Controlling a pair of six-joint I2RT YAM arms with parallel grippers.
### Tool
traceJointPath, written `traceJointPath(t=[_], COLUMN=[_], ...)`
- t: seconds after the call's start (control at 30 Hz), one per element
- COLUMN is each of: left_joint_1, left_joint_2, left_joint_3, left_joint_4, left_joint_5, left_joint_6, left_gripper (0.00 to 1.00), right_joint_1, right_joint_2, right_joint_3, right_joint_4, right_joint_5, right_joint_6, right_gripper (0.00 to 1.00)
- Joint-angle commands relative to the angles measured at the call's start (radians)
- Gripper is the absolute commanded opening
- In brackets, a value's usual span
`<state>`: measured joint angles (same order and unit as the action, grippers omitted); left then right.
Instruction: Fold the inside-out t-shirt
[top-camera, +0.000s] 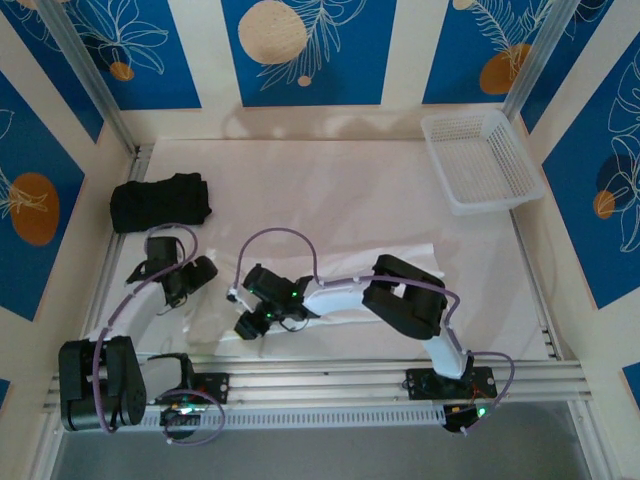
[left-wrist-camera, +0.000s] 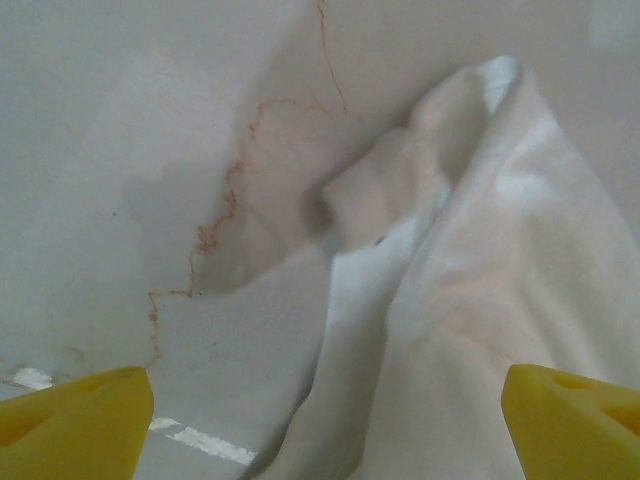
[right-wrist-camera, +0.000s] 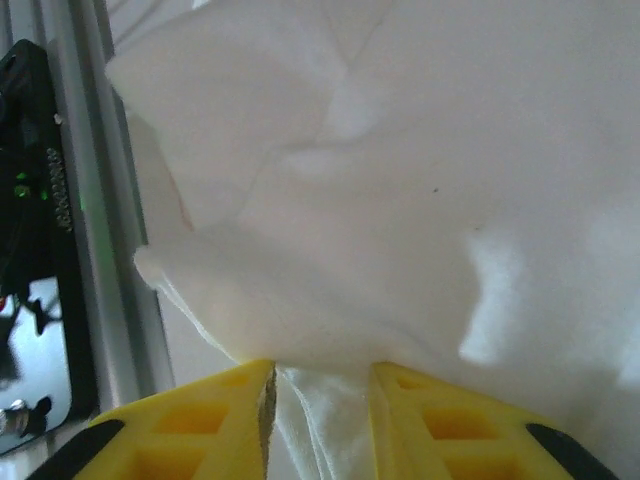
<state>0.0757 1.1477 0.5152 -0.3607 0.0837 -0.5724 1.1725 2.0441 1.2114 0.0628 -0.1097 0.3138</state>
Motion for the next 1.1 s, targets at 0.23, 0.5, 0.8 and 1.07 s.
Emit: traceJointPath(t=[0.23,0.5,0.8,1.07], left_joint_1=[-0.145,-0.243,-0.37,-0.385], left_joint_2=[0.045,0.067,0.123,0.128], left_joint_3=[-0.011,-0.012,-0.014,-0.02], left_joint_4=[-0.023,-0.036,0.056,0.134], left_joint_5=[0.014,0.01,0.069,0.106], left_joint_6=[0.059,0.036,-0.022,-0.02], left_gripper=[0.9,0.88,0.63,0.19], right_joint_1=[-0.033,-0.088,-0.124,-0.129], right_joint_2=[-0.236,-0.314,-0.35,-0.347], right_joint_3=[-0.144,-0.221,-0.269,-0.291], right_joint_4=[0.042,0.042,0.052,0.052], right_joint_5=[0.034,0.067,0.073,0.089], right_joint_6=[0.034,0.039,0.054,0.072], right_gripper=[0.42,0.43,0.43,0.42])
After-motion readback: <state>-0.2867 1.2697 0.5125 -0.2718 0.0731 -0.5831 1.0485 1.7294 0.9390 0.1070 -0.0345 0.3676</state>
